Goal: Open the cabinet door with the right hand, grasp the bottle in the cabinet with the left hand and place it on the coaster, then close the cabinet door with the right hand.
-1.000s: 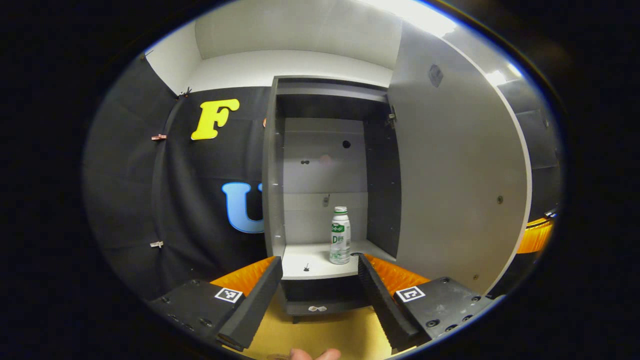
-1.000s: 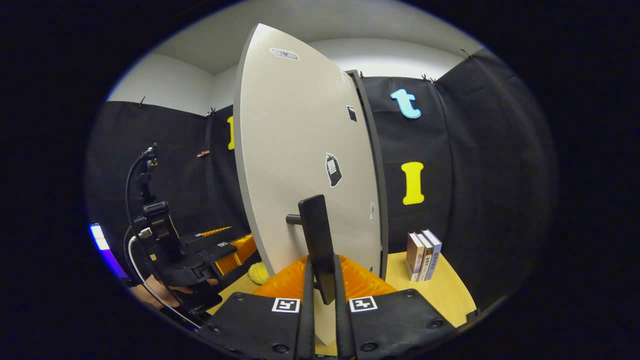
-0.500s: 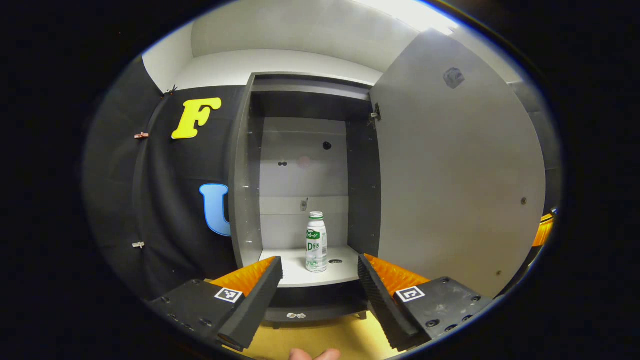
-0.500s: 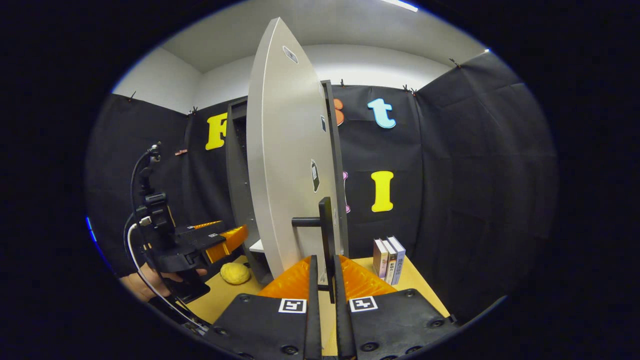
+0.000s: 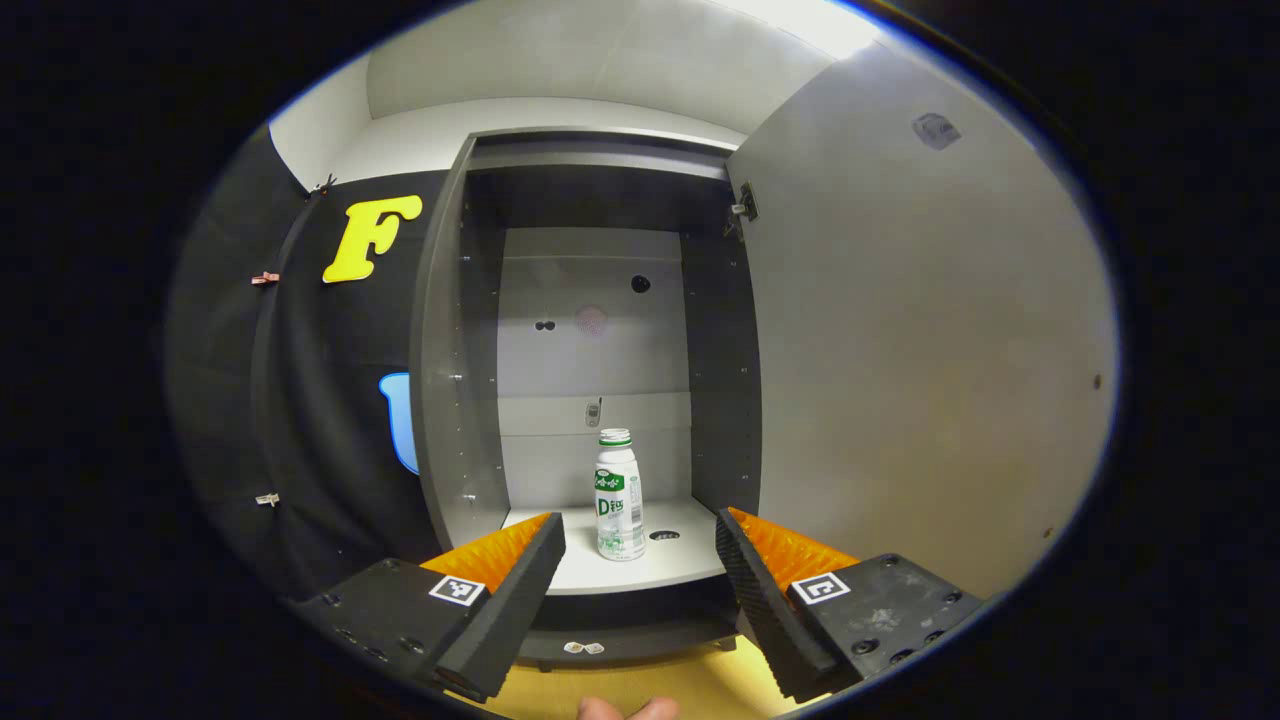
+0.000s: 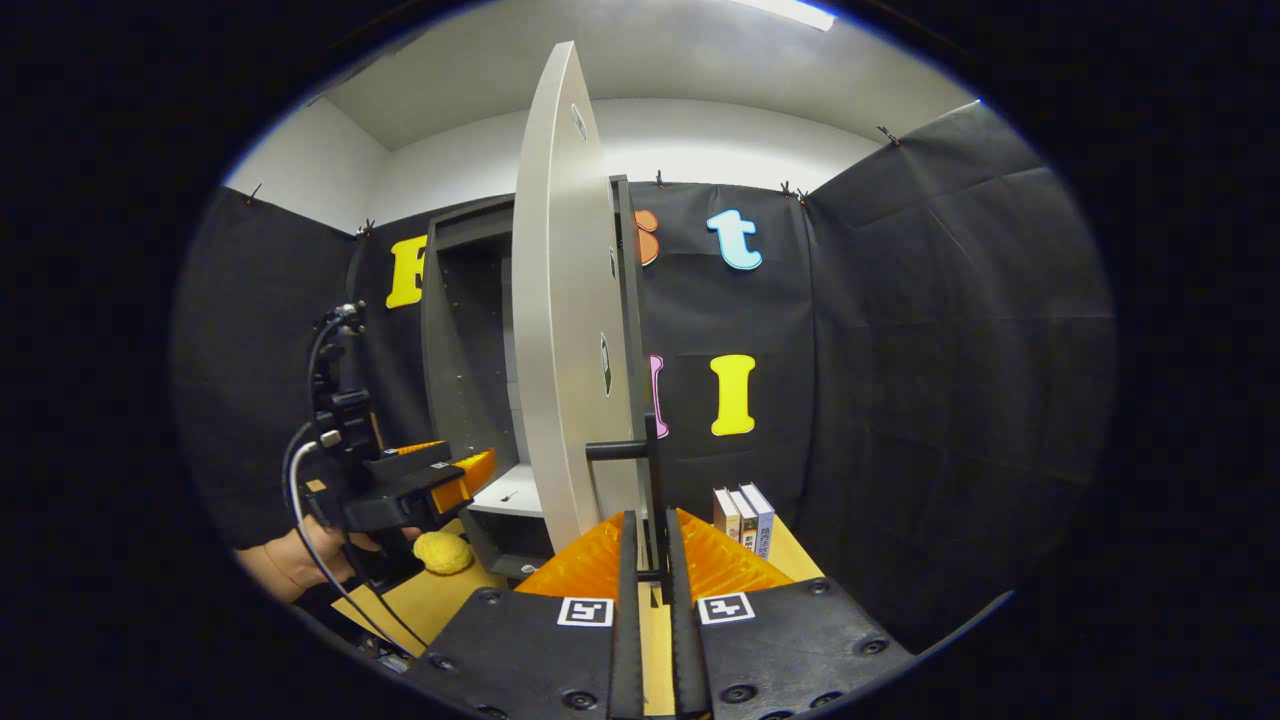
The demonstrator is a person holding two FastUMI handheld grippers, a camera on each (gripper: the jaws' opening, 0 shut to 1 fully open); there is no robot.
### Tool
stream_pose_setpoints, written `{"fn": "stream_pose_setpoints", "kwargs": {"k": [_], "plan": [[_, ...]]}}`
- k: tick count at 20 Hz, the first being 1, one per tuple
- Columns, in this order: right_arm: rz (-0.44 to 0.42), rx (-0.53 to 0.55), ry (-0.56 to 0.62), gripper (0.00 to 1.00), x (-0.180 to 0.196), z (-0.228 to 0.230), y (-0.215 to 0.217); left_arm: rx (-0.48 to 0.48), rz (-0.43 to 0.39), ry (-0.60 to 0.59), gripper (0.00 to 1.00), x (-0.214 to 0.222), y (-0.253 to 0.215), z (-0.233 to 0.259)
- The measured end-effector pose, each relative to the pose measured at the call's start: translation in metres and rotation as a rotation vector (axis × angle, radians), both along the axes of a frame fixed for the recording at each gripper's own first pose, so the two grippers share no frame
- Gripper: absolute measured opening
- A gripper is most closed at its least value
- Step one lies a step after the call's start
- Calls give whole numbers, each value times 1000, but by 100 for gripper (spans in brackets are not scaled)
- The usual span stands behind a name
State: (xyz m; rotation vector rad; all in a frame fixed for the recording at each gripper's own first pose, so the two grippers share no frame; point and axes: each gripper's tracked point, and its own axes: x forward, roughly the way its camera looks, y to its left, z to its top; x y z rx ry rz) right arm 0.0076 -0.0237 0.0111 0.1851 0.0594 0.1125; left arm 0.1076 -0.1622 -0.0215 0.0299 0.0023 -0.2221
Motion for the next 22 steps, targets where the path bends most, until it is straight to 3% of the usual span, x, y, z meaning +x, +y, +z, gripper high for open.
{"fn": "stream_pose_setpoints", "kwargs": {"k": [6, 7, 8, 9, 10, 11, 12, 14, 15, 18, 22], "plan": [[4, 29, -14, 16, -4, 4, -4, 3, 27, 21, 96, 80, -10, -18], [8, 35, -3, 27, -10, 2, -9, -1, 34, 24, 94, 94, -10, -23], [2, 38, 3, 23, -11, 1, -16, -6, 39, 27, 95, 110, -10, -29], [-6, 40, 6, 28, -11, -1, -22, -9, 48, 37, 95, 124, -9, -35], [-19, 40, 8, 28, -13, -1, -27, -10, 60, 50, 95, 136, -7, -42], [-31, 43, 11, 21, -13, -2, -30, -10, 72, 60, 94, 149, -5, -48], [-31, 49, 13, 30, -13, -3, -33, -5, 86, 70, 96, 160, -4, -54], [-21, 59, 28, 36, -14, -8, -39, 7, 106, 87, 96, 177, -2, -66], [-11, 64, 43, 67, -14, -11, -41, 13, 109, 91, 96, 185, -3, -69], [-33, 51, 64, 95, -14, -17, -57, 28, 117, 83, 96, 206, -8, -76], [-77, 40, 61, 96, -5, -20, -75, 45, 139, 69, 95, 231, -11, -77]]}}
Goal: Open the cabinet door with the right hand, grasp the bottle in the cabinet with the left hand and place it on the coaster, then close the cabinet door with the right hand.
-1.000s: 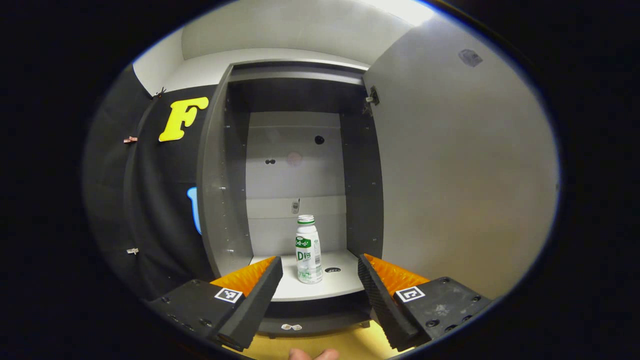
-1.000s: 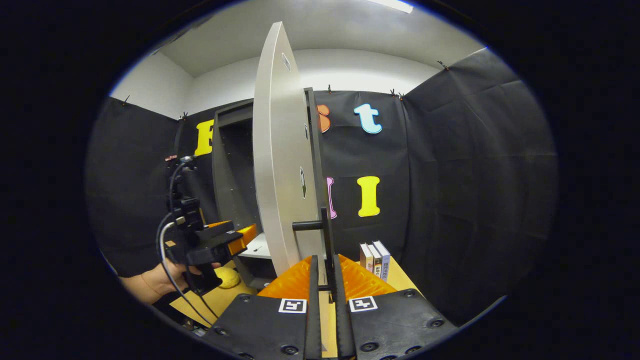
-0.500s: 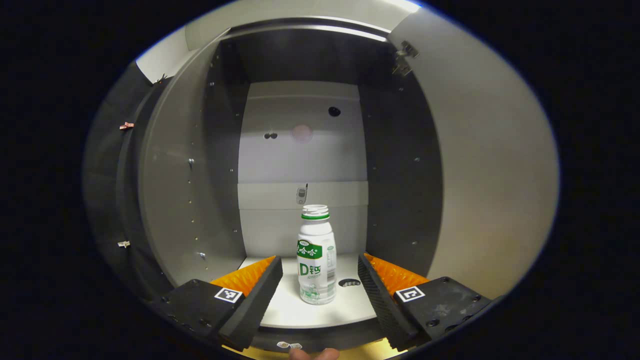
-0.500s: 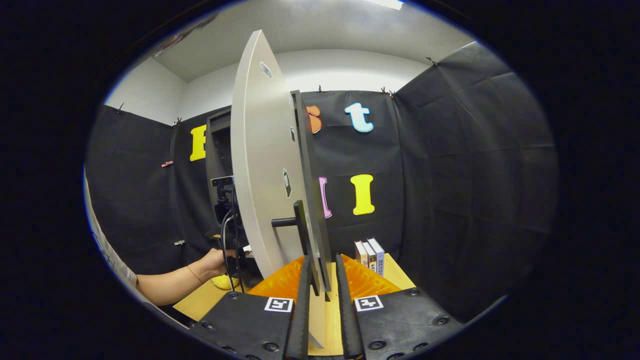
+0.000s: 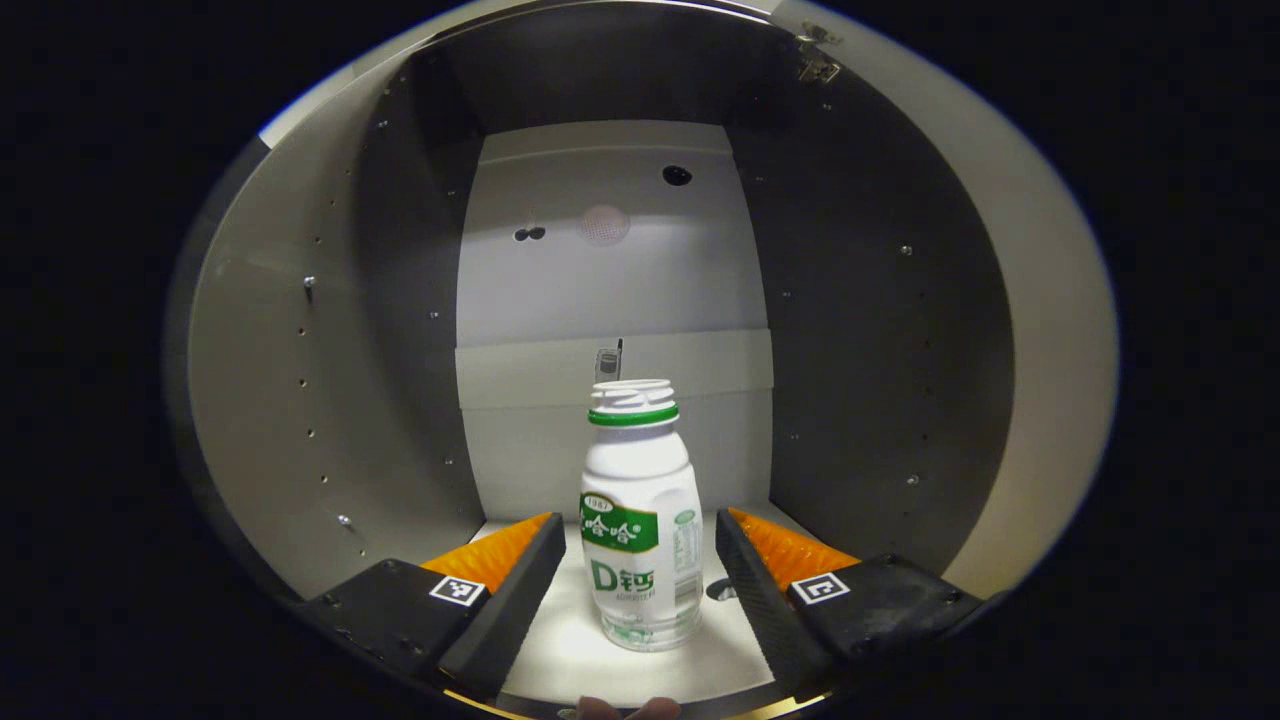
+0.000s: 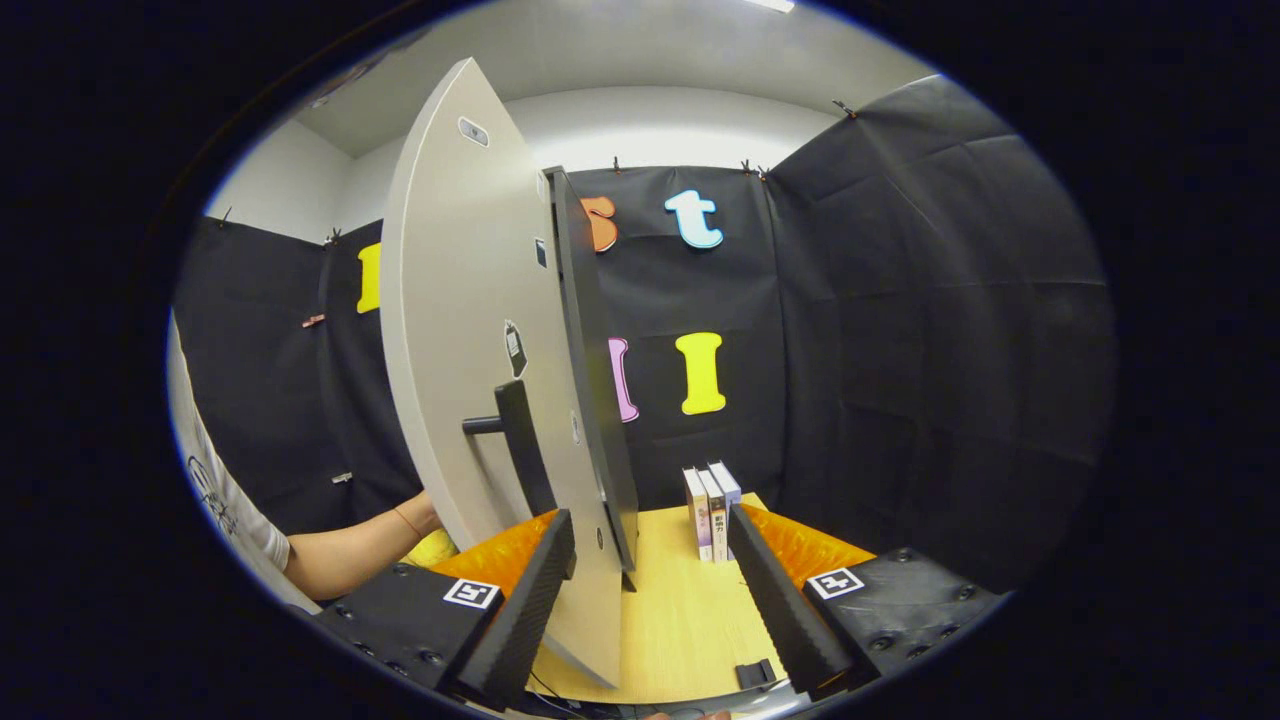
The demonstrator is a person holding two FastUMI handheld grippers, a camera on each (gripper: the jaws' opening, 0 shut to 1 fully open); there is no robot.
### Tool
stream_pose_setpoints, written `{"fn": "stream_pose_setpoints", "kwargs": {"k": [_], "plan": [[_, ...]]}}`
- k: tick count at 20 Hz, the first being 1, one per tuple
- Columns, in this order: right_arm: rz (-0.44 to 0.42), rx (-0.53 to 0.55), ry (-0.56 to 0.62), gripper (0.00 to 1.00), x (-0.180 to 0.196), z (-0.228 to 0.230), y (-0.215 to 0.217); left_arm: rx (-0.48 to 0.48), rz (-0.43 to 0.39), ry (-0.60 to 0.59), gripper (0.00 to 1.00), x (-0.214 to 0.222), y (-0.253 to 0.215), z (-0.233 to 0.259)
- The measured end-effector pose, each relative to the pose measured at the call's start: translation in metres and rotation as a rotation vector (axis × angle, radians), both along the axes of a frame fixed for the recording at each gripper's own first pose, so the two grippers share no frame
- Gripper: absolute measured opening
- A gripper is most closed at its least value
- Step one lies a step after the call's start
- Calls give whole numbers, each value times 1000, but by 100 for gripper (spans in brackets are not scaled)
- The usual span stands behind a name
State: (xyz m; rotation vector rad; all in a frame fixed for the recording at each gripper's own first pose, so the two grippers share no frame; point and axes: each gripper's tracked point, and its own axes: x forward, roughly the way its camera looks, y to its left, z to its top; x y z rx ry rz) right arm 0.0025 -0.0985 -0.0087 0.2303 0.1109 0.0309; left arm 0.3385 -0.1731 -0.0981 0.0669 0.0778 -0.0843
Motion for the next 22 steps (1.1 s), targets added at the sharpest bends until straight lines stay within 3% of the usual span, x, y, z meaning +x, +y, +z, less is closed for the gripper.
{"fn": "stream_pose_setpoints", "kwargs": {"k": [1, 2, 3, 4, 10, 17, 22], "plan": [[-7, 1, -2, 95, 2, 0, -4, 3, 11, -6, 95, 5, 1, 1], [-12, 2, -1, 87, 3, 0, -7, -4, 4, -10, 94, 9, -2, 1], [-18, 3, -4, 96, 4, 0, -11, -12, 6, -10, 90, 13, -4, 0], [-20, 5, -5, 96, 5, 1, -13, -20, -5, -7, 74, 7, -4, 1], [-37, 17, -24, 96, 1, 6, -14, -42, 9, -15, 72, -16, 10, 24], [-65, -12, -46, 96, -23, 16, 12, -72, 1, -53, 72, -114, 60, 54], [-63, -31, -65, 96, -30, 23, 37, -75, -5, -71, 71, -179, 105, 44]]}}
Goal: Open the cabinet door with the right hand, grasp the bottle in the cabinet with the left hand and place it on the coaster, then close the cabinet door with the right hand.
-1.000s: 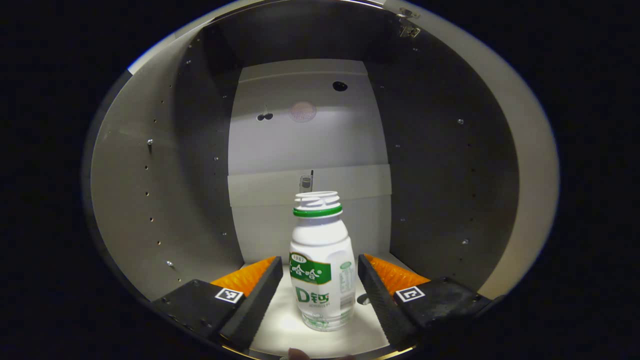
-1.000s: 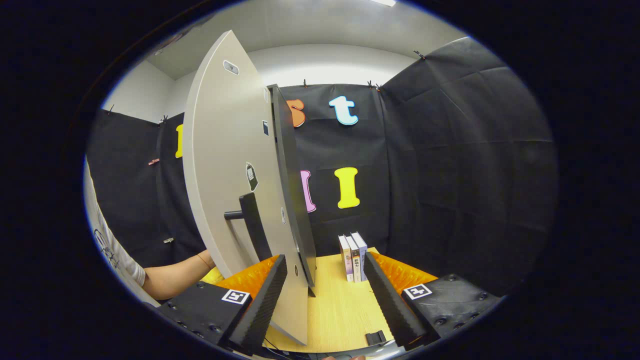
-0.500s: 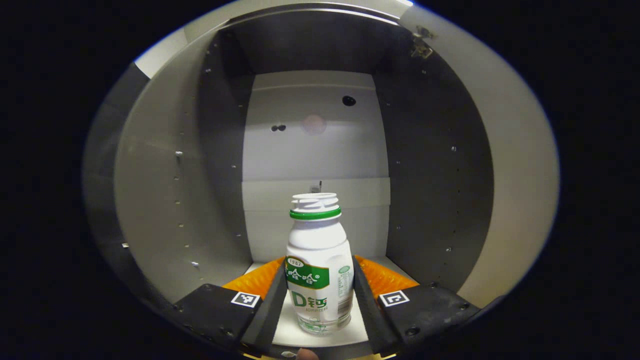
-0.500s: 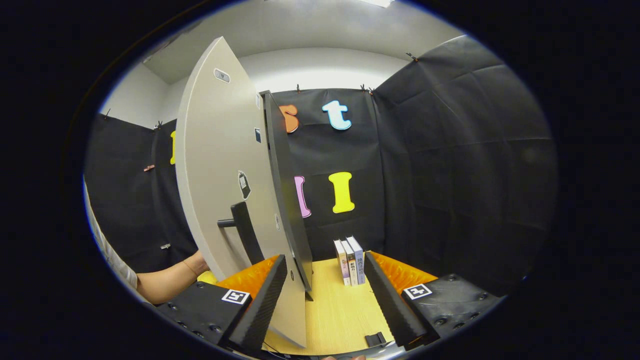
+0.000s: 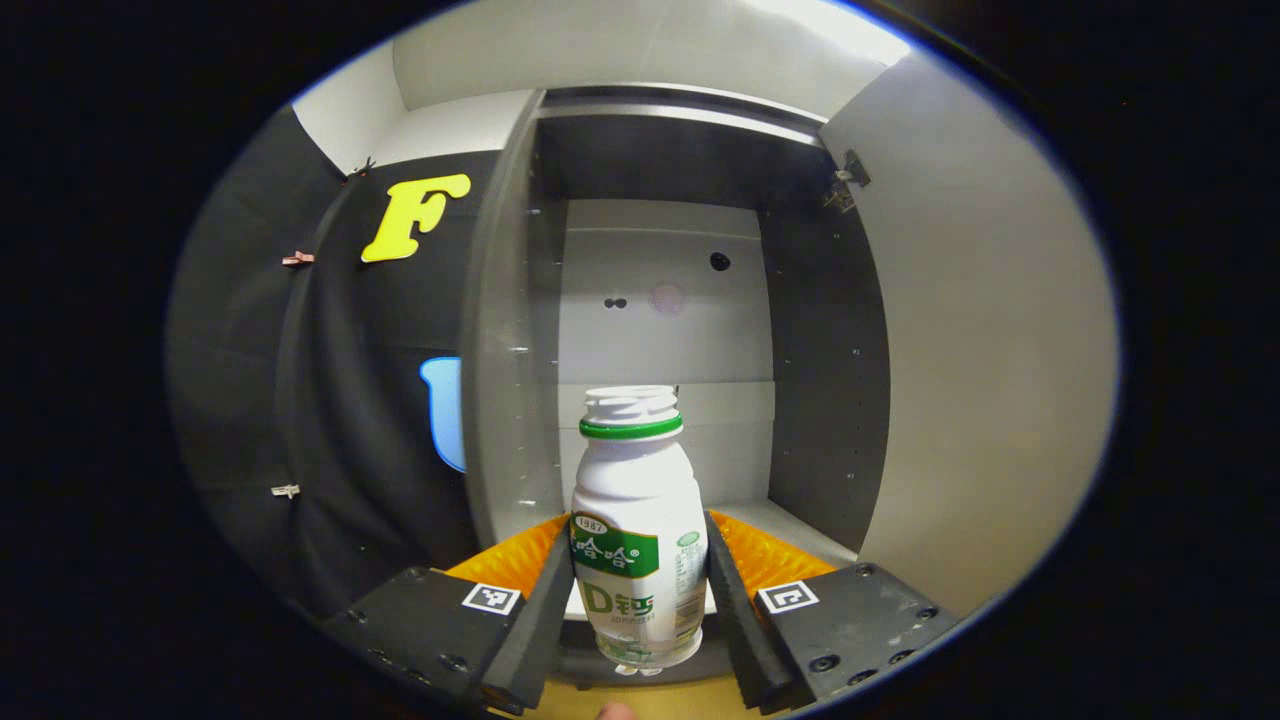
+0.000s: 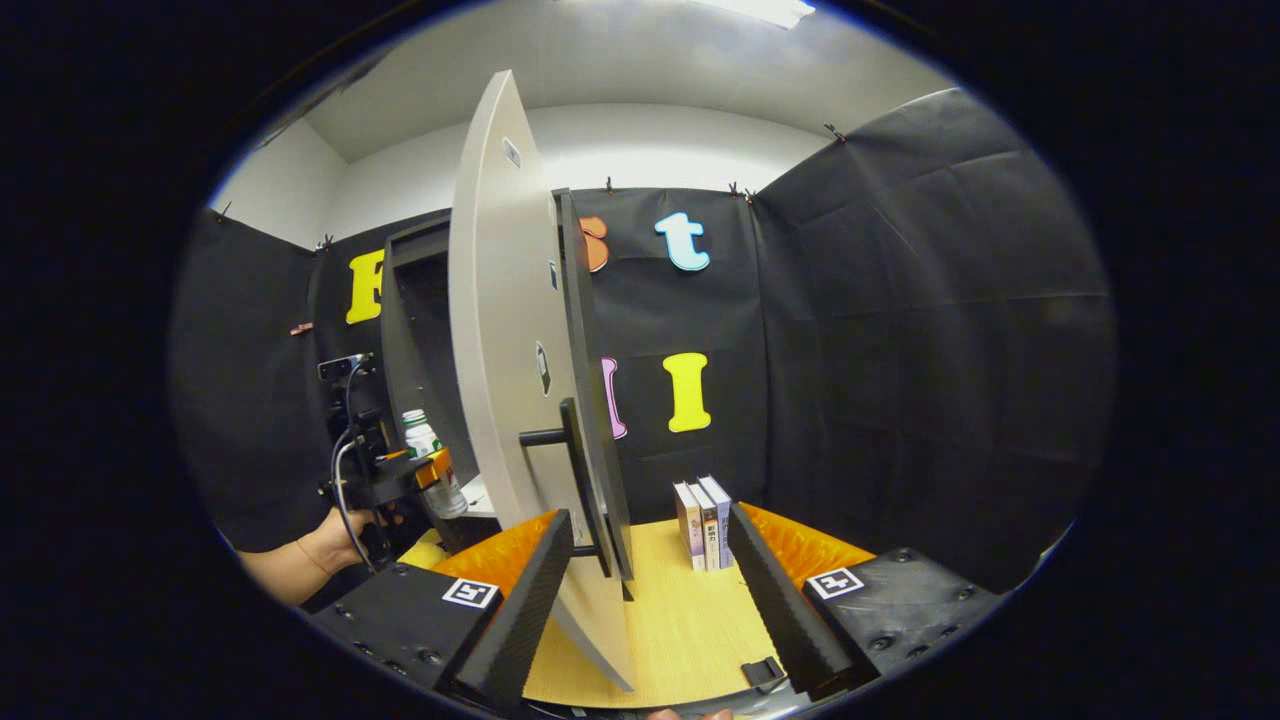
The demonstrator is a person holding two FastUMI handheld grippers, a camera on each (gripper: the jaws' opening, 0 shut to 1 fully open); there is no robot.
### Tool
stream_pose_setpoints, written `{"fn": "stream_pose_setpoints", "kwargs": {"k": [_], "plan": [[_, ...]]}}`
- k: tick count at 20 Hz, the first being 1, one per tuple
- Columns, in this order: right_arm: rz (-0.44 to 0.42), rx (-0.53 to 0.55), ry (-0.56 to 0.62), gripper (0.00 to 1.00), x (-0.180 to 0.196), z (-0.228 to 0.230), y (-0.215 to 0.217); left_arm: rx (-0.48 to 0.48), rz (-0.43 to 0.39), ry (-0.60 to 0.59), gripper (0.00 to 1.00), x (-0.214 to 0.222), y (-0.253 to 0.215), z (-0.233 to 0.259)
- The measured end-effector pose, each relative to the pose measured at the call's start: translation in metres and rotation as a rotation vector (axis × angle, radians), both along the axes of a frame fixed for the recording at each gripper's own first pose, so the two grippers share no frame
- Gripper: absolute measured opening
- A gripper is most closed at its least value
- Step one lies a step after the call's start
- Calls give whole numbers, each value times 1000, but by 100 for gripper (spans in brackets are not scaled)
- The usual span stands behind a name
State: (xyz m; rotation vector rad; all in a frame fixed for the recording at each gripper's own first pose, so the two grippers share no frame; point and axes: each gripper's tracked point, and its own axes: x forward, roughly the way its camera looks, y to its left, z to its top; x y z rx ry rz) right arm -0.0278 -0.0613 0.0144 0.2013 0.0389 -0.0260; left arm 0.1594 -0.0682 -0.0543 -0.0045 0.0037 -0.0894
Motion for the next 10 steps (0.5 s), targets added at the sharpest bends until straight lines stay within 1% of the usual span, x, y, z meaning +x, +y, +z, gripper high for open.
{"fn": "stream_pose_setpoints", "kwargs": {"k": [2, 5, 7, 8, 10], "plan": [[1, -26, -13, 96, 0, 2, 8, -9, 11, 2, 71, -20, 17, -17], [-17, -43, -31, 96, -1, 6, 10, -5, 17, 48, 72, -46, 34, -57], [-37, -43, -54, 96, -4, 13, 11, 22, 35, 46, 72, -65, 49, -78], [-43, -42, -61, 100, -5, 13, 12, 41, 43, 32, 71, -73, 53, -88], [-50, -54, -78, 100, -6, 17, 14, 73, 45, 7, 72, -88, 59, -108]]}}
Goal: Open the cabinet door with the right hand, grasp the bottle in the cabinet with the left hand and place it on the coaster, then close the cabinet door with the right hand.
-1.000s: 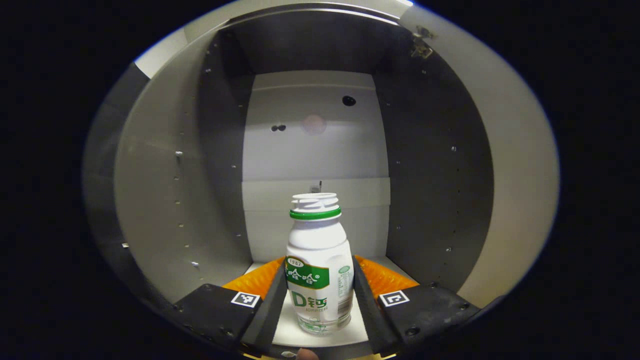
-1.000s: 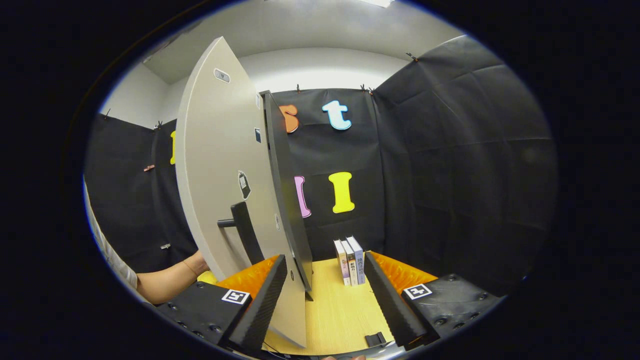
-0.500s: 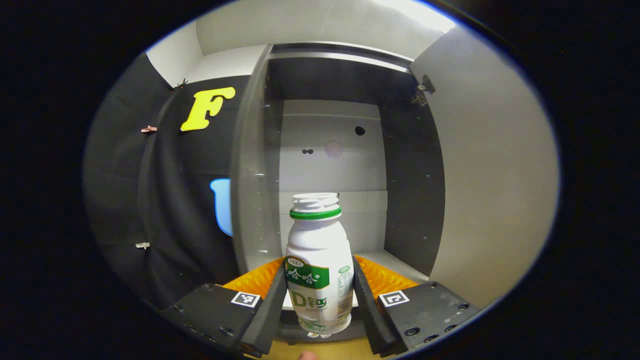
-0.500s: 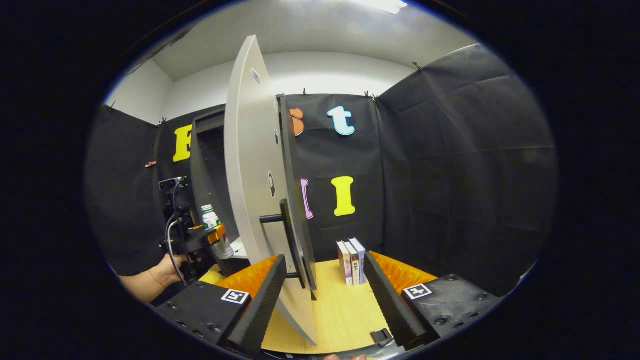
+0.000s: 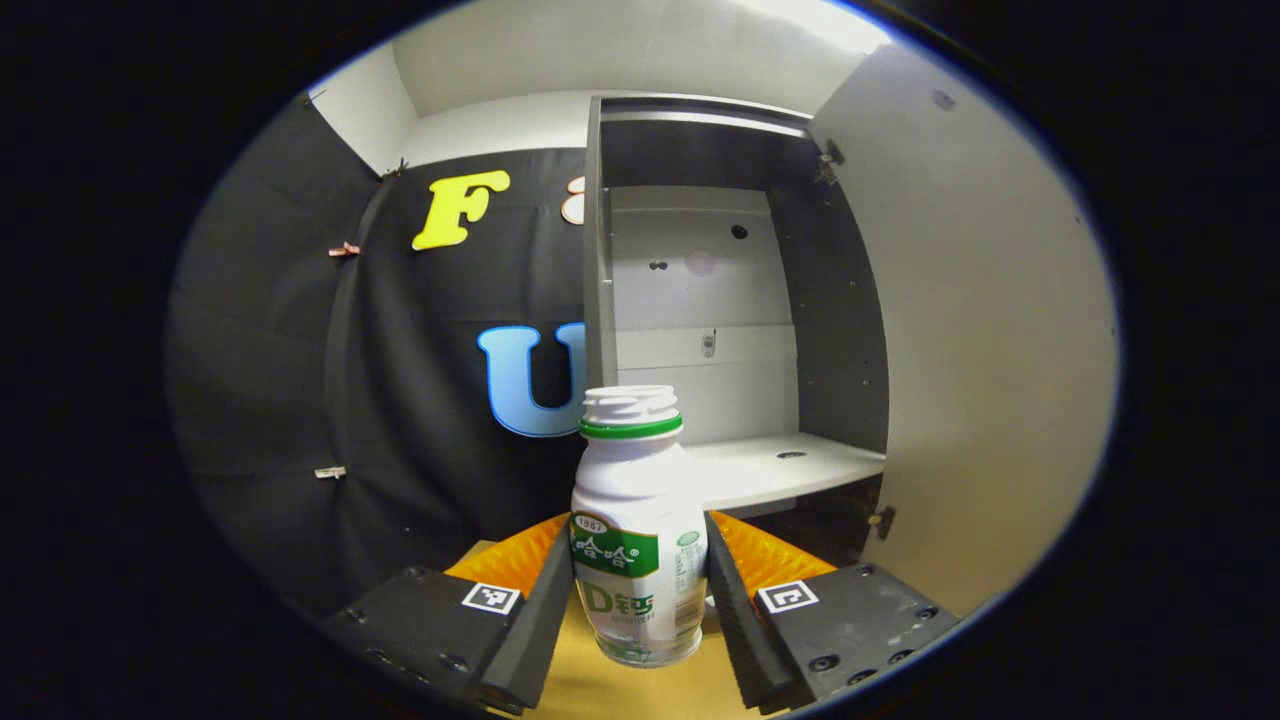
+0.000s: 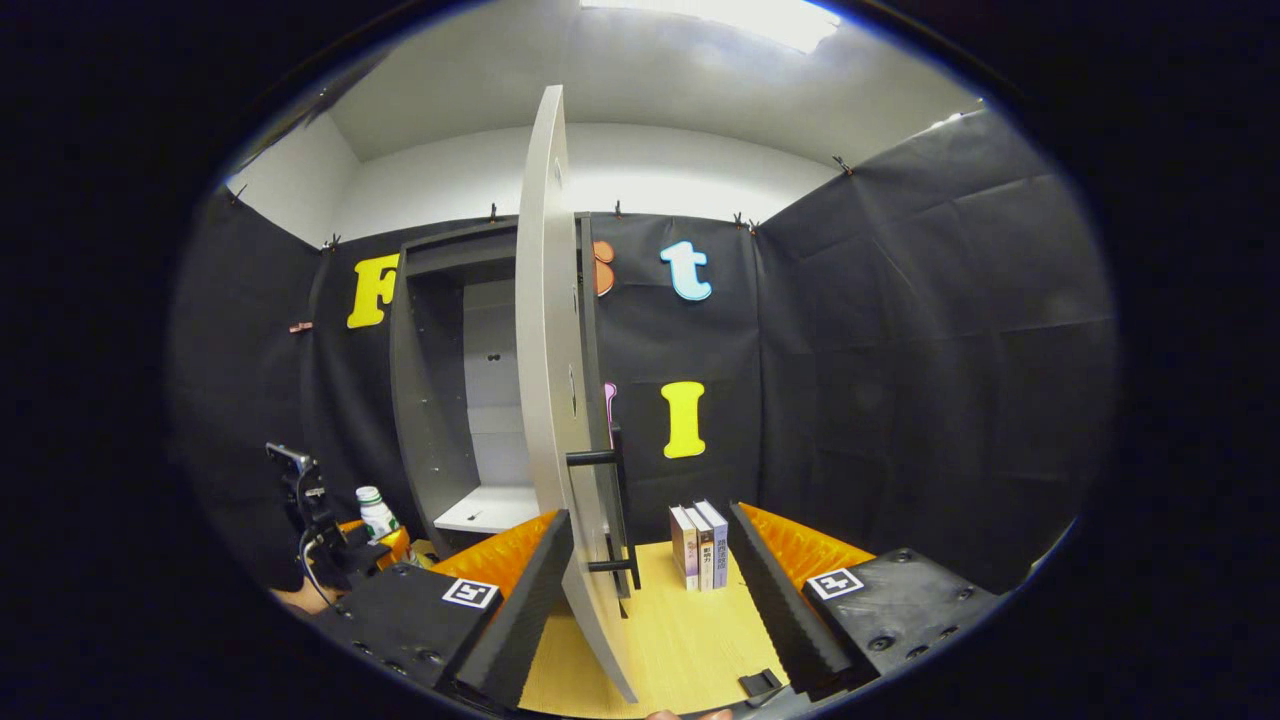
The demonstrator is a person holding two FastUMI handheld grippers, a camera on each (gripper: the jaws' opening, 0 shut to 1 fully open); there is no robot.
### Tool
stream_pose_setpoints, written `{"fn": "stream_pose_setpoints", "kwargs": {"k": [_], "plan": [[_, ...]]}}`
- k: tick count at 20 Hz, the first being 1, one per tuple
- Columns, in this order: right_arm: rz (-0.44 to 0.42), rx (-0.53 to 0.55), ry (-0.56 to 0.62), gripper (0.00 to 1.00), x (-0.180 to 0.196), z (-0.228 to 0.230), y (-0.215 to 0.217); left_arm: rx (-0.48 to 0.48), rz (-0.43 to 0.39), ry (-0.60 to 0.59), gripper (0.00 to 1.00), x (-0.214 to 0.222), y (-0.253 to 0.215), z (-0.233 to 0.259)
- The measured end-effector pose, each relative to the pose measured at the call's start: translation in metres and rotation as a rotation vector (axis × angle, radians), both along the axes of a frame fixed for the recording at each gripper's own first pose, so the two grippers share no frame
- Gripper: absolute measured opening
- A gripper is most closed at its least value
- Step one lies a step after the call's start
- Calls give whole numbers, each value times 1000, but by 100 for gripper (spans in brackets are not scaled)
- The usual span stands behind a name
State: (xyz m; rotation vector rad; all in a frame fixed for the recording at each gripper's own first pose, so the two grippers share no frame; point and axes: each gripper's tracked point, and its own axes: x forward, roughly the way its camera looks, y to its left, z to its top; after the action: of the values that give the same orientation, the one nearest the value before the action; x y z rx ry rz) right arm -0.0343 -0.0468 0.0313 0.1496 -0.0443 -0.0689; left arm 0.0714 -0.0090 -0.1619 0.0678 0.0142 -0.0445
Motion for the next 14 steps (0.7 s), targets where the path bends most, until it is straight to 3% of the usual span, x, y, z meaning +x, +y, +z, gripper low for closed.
{"fn": "stream_pose_setpoints", "kwargs": {"k": [1, 5, 9, 12, 14], "plan": [[-7, -7, -1, 96, -3, 0, 1, 16, -7, 14, 72, -7, 1, -15], [-34, -8, -43, 97, -12, 10, 4, 65, -16, 59, 72, -38, 8, -67], [-78, -75, -155, 98, -17, 30, 1, 33, -59, 61, 71, -64, 6, -106], [-103, -159, -184, 97, -20, 32, 2, 24, -75, 74, 72, -80, 4, -137], [-87, -161, -179, 97, -21, 32, 11, 27, -85, 95, 72, -88, 5, -159]]}}
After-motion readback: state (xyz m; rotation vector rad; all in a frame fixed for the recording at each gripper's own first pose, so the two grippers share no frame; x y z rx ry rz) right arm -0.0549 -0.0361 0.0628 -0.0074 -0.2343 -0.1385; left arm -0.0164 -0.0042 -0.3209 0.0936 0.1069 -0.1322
